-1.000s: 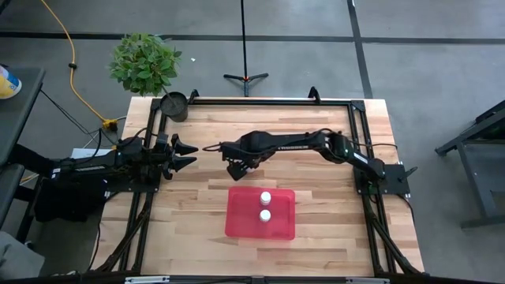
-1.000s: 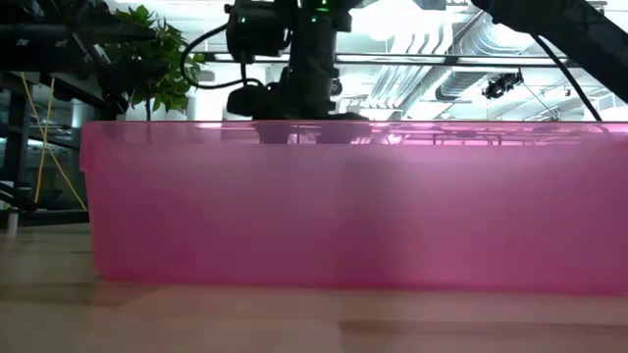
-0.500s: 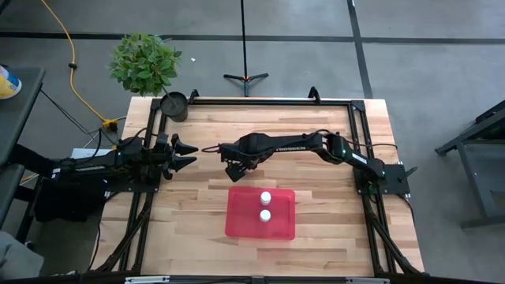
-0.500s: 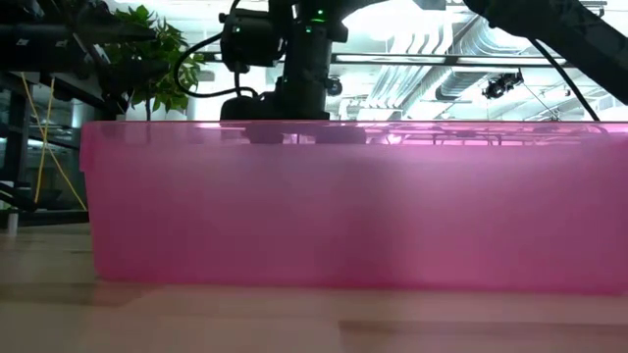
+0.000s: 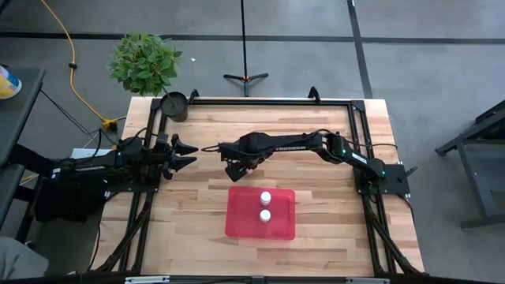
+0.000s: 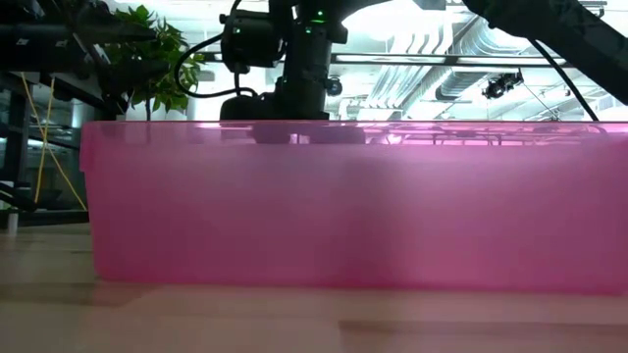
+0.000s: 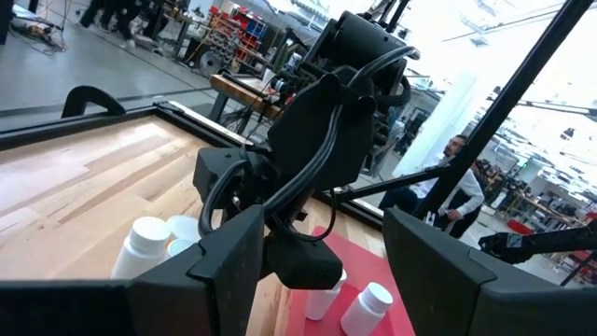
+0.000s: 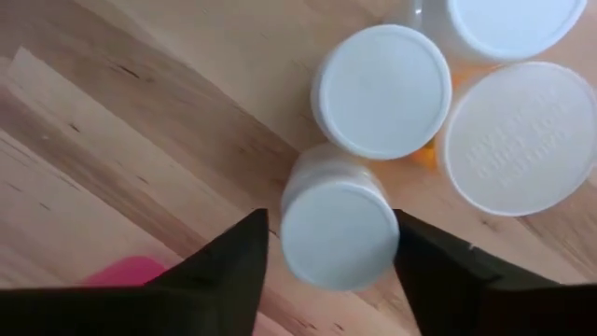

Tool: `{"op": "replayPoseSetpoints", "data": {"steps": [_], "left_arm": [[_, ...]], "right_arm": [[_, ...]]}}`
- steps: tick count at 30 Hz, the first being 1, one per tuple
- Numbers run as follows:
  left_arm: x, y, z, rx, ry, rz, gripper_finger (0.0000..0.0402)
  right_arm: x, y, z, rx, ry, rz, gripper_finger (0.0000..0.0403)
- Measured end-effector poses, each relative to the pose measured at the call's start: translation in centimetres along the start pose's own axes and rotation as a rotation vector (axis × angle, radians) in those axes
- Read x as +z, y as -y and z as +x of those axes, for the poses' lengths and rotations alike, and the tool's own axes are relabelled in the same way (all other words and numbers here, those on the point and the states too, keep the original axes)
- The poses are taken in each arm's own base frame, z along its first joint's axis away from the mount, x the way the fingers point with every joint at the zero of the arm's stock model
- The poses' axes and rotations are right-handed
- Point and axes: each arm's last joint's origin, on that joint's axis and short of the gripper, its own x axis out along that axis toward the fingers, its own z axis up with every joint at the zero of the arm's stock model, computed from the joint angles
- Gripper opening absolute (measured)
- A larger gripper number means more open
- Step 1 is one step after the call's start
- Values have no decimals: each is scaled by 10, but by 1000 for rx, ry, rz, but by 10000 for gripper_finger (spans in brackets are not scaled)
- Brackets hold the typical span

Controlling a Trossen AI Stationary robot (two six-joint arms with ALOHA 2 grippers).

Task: Pick and place pill bottles into a basket
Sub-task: Put the bottom white pill bottle into the bin

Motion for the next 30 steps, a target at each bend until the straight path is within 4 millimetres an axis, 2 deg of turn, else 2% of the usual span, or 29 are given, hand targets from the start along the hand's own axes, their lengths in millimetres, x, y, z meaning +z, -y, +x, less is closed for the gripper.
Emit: {"op": "replayPoseSetpoints", "data": {"steps": [5,23,30], "left_arm": [[0,0,0,0,0,0,253],[0,0,0,0,0,-1,253],[0,0,0,0,0,-2,253]], "right_arm": [[0,0,0,4,-3,-30,145],[-8,-8,-2,40,-33,-107,144],[-12,-12,-13,36,-22,-123,144]]}}
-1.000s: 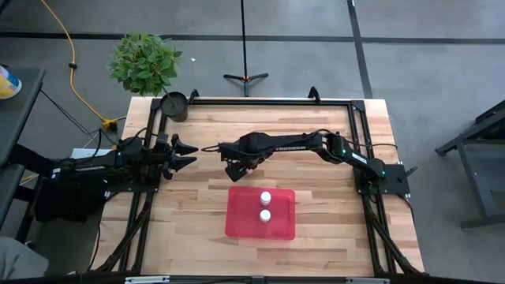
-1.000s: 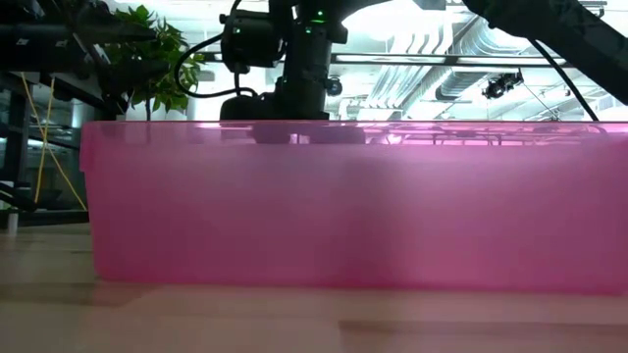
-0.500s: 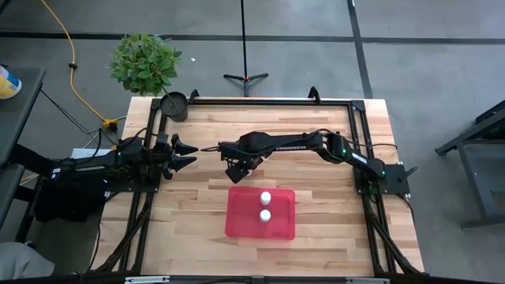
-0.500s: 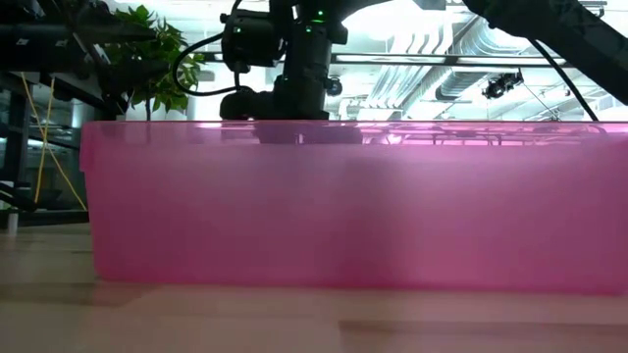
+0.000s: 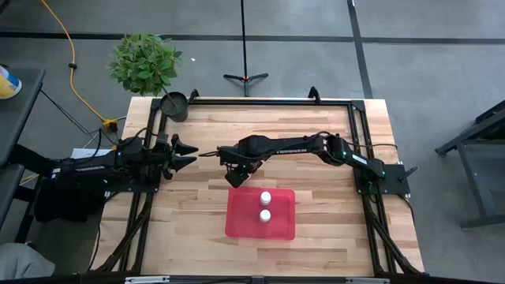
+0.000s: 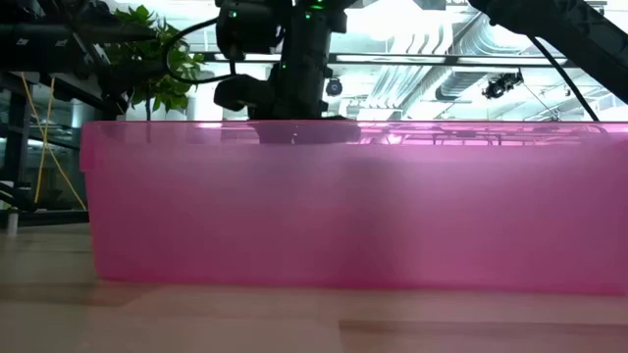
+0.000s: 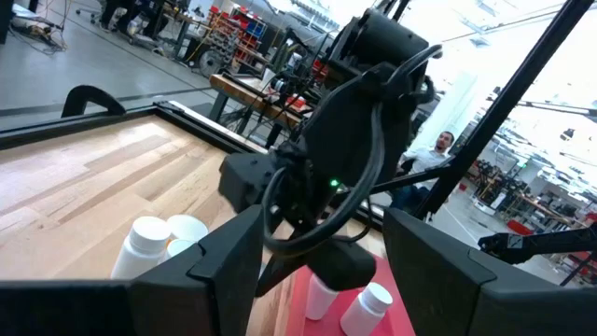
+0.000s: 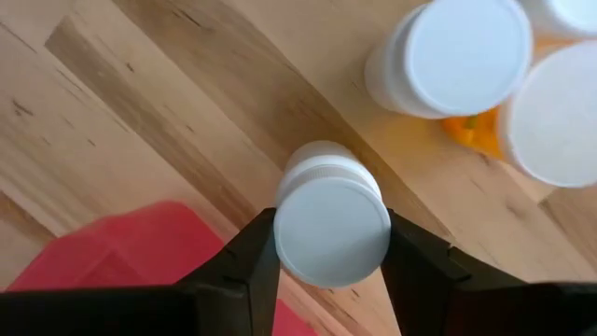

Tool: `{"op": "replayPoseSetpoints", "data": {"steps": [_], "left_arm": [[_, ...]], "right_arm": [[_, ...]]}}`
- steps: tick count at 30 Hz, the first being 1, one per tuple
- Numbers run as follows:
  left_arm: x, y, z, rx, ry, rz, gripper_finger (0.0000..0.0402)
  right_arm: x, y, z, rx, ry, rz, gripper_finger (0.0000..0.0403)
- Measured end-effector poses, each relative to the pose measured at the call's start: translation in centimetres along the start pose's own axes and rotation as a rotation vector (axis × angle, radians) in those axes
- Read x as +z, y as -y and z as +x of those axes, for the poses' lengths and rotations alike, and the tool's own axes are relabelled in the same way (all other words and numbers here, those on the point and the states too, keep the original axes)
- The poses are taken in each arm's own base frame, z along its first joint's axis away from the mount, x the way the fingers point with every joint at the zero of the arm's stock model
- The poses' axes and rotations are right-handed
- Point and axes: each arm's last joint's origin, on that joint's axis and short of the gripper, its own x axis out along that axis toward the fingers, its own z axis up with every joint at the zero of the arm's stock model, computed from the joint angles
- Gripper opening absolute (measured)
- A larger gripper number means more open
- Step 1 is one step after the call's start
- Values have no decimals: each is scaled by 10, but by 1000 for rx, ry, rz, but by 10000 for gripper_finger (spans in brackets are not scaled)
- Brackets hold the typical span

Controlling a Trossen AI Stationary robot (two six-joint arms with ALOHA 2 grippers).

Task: Pick and place pill bottles into a basket
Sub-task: Put the bottom white pill bottle into the bin

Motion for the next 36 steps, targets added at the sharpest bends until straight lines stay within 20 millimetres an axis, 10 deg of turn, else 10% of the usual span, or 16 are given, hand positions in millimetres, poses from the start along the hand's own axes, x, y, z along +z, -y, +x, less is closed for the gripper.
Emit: {"op": "replayPoseSetpoints", "data": {"steps": [20,36], "left_arm": [[-1,0,0,4,-7,-1,253],[-1,0,0,4,-7,-1,253]], "right_arm": [[-6,0,-65,21,61,-70,144],[-56,-25,-93,11,24,-180,144]]}}
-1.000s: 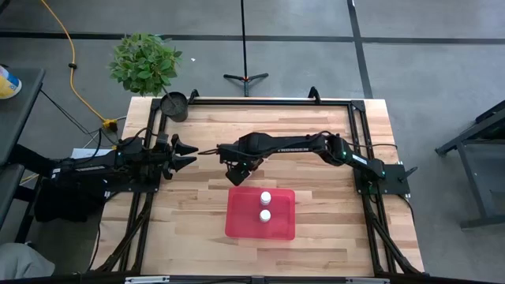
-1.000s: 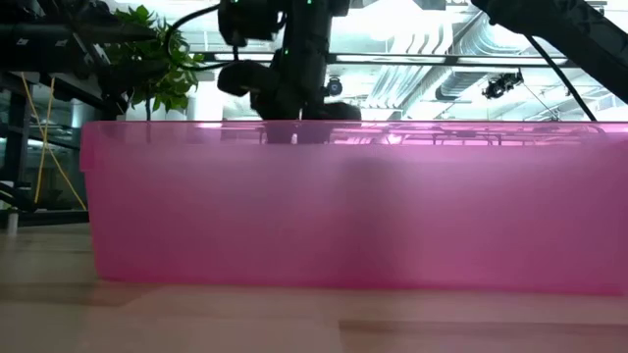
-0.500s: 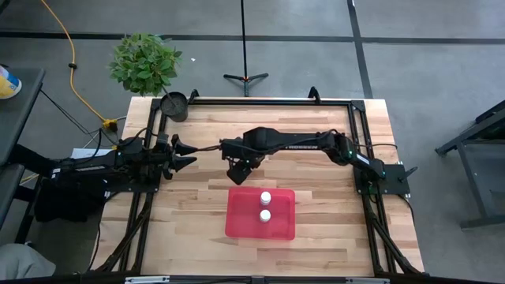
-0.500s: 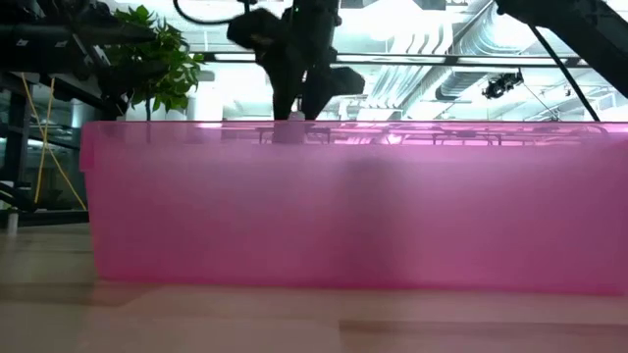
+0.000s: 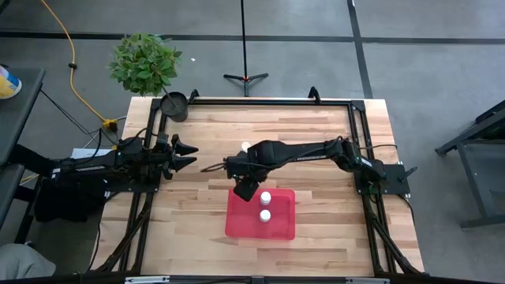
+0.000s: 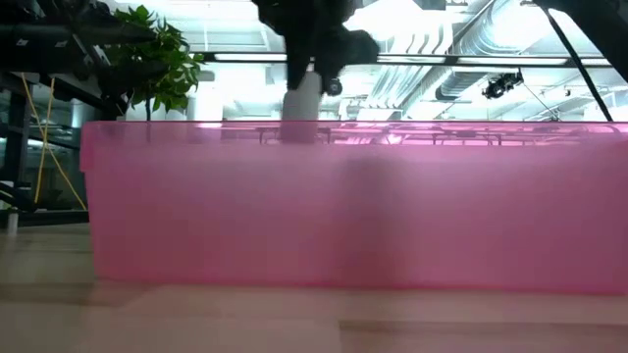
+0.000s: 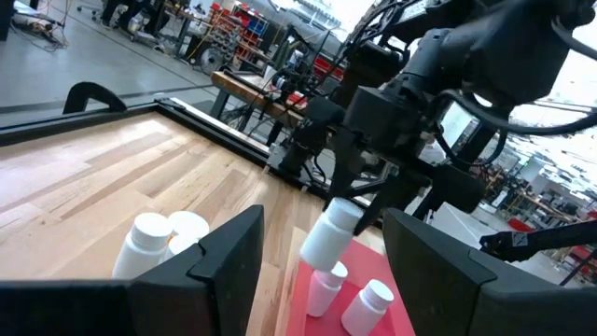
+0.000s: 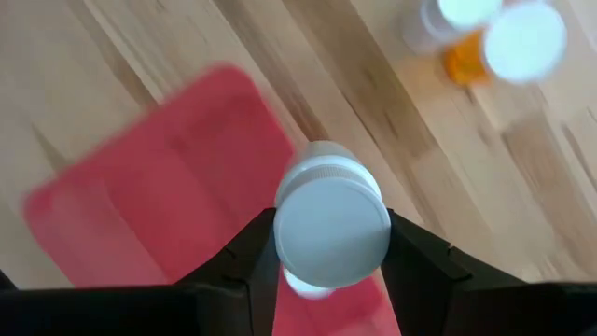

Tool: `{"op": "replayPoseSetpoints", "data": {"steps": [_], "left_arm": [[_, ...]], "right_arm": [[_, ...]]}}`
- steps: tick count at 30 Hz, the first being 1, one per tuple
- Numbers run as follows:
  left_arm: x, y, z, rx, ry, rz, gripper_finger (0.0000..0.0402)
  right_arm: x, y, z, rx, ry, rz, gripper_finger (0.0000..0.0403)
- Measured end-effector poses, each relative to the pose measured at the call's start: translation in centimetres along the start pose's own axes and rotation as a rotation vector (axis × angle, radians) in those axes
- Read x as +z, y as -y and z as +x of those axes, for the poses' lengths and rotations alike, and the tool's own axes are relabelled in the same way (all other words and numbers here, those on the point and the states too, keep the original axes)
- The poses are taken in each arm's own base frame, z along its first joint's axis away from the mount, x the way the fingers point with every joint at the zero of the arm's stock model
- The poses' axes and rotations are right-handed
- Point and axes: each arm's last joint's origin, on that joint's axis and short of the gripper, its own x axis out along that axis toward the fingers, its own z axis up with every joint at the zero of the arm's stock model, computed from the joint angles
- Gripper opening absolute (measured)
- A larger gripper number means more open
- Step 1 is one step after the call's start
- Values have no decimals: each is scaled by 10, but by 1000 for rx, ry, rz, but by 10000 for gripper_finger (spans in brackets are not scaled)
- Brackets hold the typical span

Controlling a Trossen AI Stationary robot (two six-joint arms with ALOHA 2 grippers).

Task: Pick and place pill bottles into a basket
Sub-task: Put the bottom white pill bottle into the bin

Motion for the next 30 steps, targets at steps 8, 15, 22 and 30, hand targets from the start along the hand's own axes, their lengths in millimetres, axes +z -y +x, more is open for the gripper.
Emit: {"op": "replayPoseSetpoints", "data": {"steps": [8,15,22,30], "left_arm": [[0,0,0,0,0,0,253],[0,0,0,0,0,0,253],[0,0,0,0,0,0,253],[0,0,0,0,0,0,253]], "right_arm": [[-23,-10,-5,-67,-60,-5,144],[-31,-15,-9,-85,-37,25,144],[-37,-18,-15,-90,-12,28,144],[-44,-5,-60,-66,115,28,144]]}}
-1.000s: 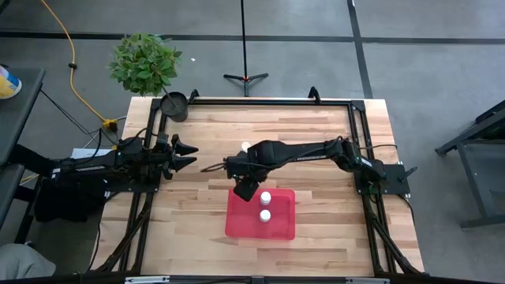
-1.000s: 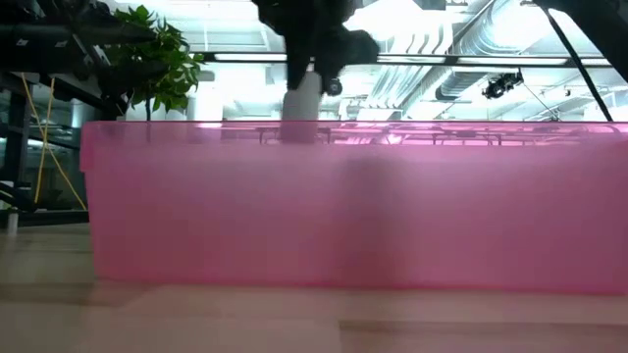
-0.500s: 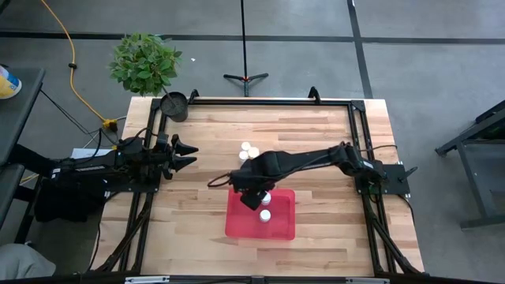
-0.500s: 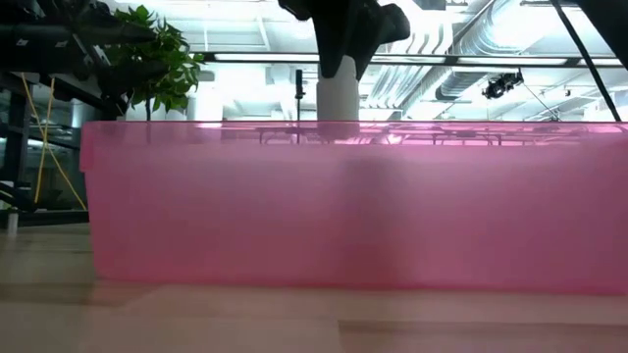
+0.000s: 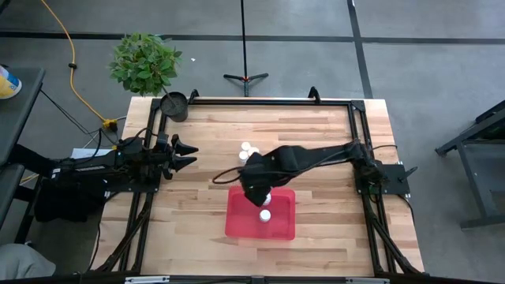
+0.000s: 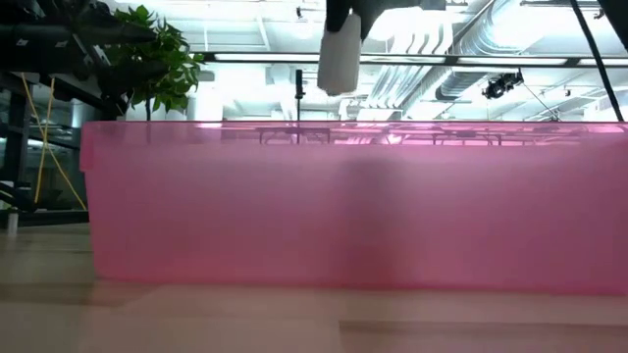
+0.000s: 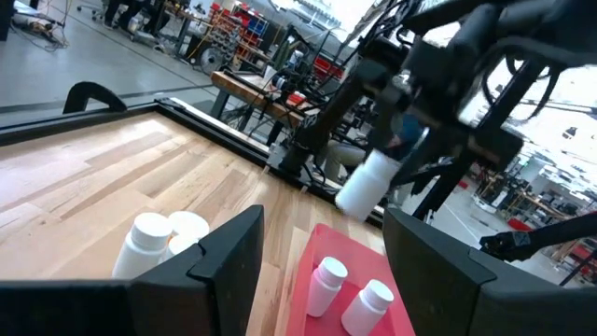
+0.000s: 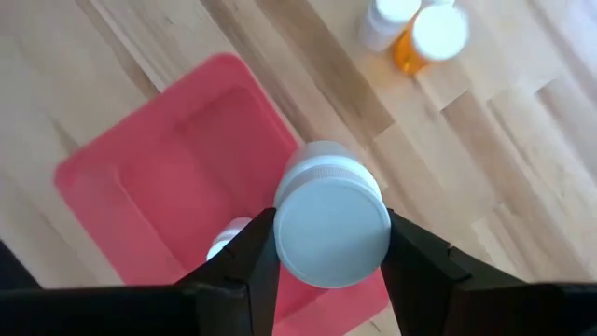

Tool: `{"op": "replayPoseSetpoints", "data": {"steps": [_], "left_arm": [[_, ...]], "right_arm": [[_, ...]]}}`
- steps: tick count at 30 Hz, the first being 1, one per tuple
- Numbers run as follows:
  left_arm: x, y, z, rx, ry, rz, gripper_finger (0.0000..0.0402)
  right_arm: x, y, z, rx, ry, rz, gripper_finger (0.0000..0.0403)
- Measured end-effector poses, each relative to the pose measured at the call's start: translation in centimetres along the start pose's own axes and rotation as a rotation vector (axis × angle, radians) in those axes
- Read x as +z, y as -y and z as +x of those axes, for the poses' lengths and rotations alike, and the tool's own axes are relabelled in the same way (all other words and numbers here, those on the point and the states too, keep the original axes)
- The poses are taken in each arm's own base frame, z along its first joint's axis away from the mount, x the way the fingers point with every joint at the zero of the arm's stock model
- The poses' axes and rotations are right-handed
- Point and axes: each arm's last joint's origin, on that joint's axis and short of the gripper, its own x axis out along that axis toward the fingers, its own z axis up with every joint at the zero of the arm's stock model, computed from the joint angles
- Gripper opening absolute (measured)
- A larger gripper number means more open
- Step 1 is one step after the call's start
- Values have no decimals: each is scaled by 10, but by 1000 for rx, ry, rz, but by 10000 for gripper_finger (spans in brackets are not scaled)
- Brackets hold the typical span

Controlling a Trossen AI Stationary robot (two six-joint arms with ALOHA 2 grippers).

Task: Pick and place pill bottles into a basket
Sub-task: Put the bottom white pill bottle into the bin

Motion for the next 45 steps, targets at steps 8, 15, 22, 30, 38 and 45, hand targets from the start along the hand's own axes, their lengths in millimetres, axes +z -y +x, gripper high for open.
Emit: {"op": "replayPoseSetpoints", "data": {"steps": [8,15,22,30,38,45], "left_arm": [[0,0,0,0,0,0,253],[0,0,0,0,0,-1,253],[0,0,0,0,0,-1,253],[-1,0,0,3,-7,-1,253],[-2,-1,0,8,-16,-2,253],[-3,-1,0,13,-26,-2,253]], "right_arm": [[-8,21,-50,81,87,-18,144],[-28,29,-88,165,135,-41,144],[-44,19,-85,176,92,-79,144],[-64,17,-34,45,-114,-71,144],[-73,13,4,-5,-168,-19,144],[-81,8,44,6,-167,23,144]]}}
